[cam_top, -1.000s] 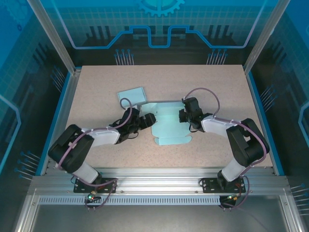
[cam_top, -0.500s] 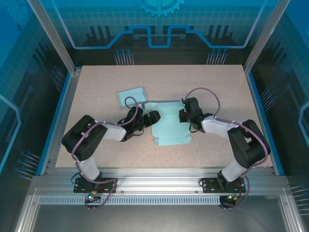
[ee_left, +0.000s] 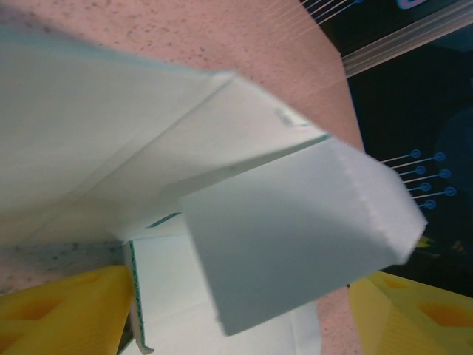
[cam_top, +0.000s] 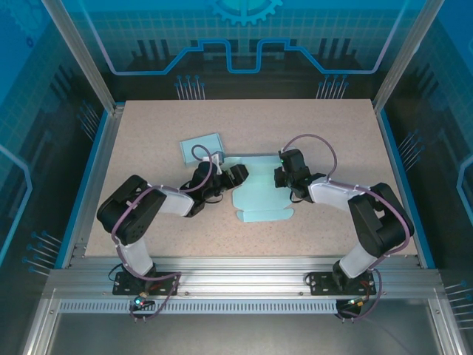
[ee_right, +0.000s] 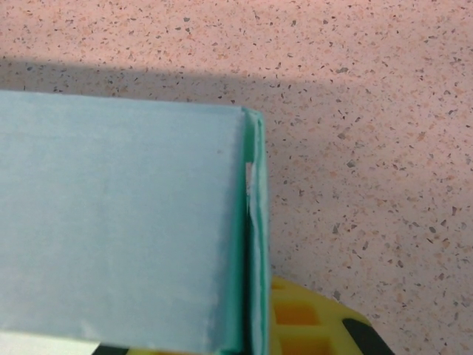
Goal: Fold the paper box
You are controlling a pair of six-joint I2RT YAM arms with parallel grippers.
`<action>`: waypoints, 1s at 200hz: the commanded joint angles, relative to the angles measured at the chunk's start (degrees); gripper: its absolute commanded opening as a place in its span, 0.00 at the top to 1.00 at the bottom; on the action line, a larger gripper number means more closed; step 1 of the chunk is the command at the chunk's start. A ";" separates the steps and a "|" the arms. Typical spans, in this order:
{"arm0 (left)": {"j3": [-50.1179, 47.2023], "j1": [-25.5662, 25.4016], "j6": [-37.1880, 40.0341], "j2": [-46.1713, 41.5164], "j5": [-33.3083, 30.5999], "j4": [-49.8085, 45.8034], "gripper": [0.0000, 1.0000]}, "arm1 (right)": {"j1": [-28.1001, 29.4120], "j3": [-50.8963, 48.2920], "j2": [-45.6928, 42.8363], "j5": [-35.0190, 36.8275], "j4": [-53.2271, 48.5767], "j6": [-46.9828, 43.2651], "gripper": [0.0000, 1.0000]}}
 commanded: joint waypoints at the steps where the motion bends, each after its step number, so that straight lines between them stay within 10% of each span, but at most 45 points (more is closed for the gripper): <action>1: 0.26 -0.55 0.70 2.70 2.81 6.25 0.24 | 1.06 0.75 1.03 -0.84 -0.01 0.59 0.93; 81: 1.62 -1.50 2.81 4.79 3.36 7.90 0.26 | 1.51 0.84 1.29 -0.93 -0.58 0.79 0.93; 200: -12.37 -1.49 12.93 -20.65 -5.27 -10.10 0.26 | 1.54 1.14 2.43 -0.97 -0.19 1.37 0.93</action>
